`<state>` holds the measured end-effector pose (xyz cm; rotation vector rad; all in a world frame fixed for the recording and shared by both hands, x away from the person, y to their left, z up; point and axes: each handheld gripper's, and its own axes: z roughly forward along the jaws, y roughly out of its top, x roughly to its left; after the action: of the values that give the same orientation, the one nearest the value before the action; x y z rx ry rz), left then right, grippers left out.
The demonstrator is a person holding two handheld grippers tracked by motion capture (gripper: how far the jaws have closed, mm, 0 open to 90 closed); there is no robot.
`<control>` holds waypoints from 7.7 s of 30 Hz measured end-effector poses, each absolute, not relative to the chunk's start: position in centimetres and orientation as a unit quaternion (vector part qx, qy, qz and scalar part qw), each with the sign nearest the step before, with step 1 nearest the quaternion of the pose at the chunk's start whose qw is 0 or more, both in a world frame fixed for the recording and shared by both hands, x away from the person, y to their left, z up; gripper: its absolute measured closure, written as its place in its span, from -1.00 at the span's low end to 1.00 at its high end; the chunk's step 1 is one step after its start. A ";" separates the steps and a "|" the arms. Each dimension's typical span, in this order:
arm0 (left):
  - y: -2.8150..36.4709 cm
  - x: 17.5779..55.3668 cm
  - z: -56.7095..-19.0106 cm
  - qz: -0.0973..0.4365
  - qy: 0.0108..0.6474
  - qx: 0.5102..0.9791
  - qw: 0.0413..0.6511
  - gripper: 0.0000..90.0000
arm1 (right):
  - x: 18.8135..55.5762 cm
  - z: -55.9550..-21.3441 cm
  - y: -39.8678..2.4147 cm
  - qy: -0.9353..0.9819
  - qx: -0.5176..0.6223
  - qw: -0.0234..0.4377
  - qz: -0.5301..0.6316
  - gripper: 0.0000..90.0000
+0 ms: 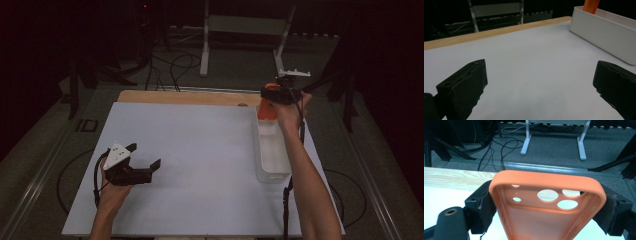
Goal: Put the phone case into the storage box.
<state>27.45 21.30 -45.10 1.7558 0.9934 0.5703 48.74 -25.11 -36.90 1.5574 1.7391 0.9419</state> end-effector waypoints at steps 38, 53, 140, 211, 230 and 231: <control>24.1 25.7 -48.1 0.265 0.439 0.708 0.487 -1.00 | 50.0 -40.5 -25.1 0.667 0.600 0.293 0.330 -0.65; 24.0 25.6 -48.0 0.266 0.439 0.707 0.487 -1.00 | 49.9 -42.6 -25.5 0.669 0.608 0.283 0.320 -0.65; 23.3 25.8 -48.2 0.264 0.438 0.716 0.475 -1.00 | 48.3 -41.7 -25.0 0.685 0.556 0.292 0.369 -0.82; 23.0 25.5 -48.1 0.264 0.429 0.718 0.480 -1.00 | 38.0 -41.8 -21.7 0.766 0.411 0.225 0.440 -0.82; 23.1 25.5 -48.0 0.264 0.429 0.716 0.484 -1.00 | 33.9 -42.0 -21.6 0.751 0.390 0.206 0.491 -0.82; 23.1 25.5 -48.0 0.264 0.429 0.715 0.485 -1.00 | 33.7 -42.1 -21.7 0.751 0.391 0.202 0.492 -0.83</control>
<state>25.47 23.06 -47.97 1.7401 1.0450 0.6421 33.67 -21.65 -42.13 1.0906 2.0969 1.3739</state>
